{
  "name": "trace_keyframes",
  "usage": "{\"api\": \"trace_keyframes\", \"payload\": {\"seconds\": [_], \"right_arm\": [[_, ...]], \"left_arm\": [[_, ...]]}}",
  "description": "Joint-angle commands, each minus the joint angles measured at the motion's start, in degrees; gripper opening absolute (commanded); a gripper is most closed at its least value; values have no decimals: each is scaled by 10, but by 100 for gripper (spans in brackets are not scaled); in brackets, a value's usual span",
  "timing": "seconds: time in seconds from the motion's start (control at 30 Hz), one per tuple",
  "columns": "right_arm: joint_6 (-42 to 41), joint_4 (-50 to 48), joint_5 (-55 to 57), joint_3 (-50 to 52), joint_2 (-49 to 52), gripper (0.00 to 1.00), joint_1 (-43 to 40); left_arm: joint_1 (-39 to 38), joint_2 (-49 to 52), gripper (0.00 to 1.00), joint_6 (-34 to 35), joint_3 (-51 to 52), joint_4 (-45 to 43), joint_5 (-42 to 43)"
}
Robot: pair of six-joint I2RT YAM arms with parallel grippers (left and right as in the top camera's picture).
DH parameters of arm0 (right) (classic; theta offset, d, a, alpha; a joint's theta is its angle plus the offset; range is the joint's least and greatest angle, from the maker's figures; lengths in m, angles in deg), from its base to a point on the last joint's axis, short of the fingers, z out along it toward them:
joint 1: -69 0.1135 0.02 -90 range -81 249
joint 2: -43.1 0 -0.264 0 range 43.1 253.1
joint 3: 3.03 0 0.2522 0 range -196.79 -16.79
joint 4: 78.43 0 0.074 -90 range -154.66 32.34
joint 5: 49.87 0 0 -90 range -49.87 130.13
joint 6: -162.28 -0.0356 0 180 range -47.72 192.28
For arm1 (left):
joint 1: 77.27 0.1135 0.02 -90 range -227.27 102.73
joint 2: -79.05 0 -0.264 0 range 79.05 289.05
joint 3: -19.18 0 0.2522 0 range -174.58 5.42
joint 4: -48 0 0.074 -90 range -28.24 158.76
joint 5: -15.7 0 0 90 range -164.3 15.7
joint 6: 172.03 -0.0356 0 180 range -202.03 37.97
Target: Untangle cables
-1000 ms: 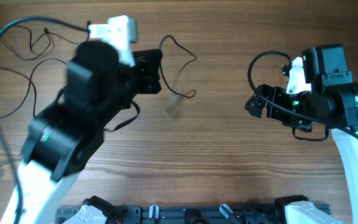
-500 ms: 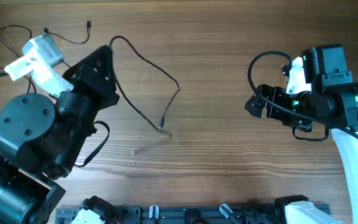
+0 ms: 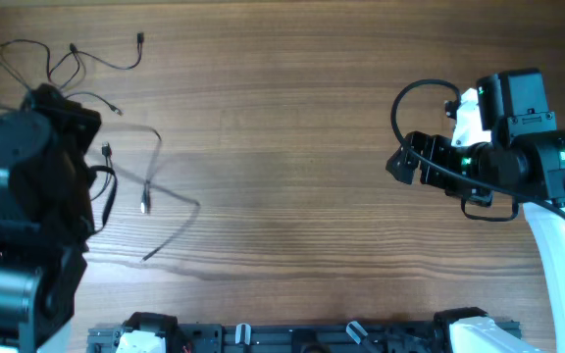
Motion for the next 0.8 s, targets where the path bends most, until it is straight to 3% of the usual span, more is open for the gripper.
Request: {"api": "trace_keyframes", "payload": {"seconds": [0.0, 0.17, 0.23, 0.3, 0.33, 0.4, 0.53, 0.63, 0.67, 0.77], "right_arm": [[6, -3, -2, 3, -3, 100, 2], [5, -11, -2, 3, -3, 100, 2], [5, -20, -2, 5, -2, 100, 2], [5, -27, -2, 5, 3, 100, 2], [-2, -27, -2, 5, 7, 100, 2], [-8, -27, -2, 5, 18, 100, 2], [-8, -28, -2, 5, 33, 100, 2], [-8, -35, -2, 5, 40, 100, 2], [-8, -40, -2, 5, 42, 100, 2], [-8, -49, -2, 5, 48, 100, 2]], "left_arm": [[119, 19, 4, 30, -4, 17, 81], [289, 49, 4, 70, -4, 37, 267], [299, 63, 4, 21, -4, 77, 278], [298, 87, 22, -17, -4, 145, 276], [298, 110, 36, -27, -2, 203, 253], [298, 162, 54, -27, 9, 274, 142], [298, 248, 66, -34, 60, 291, 65], [298, 312, 71, -123, 116, 260, 63], [298, 336, 83, -141, 139, 249, 63], [298, 381, 95, -208, 196, 203, 66]]}}
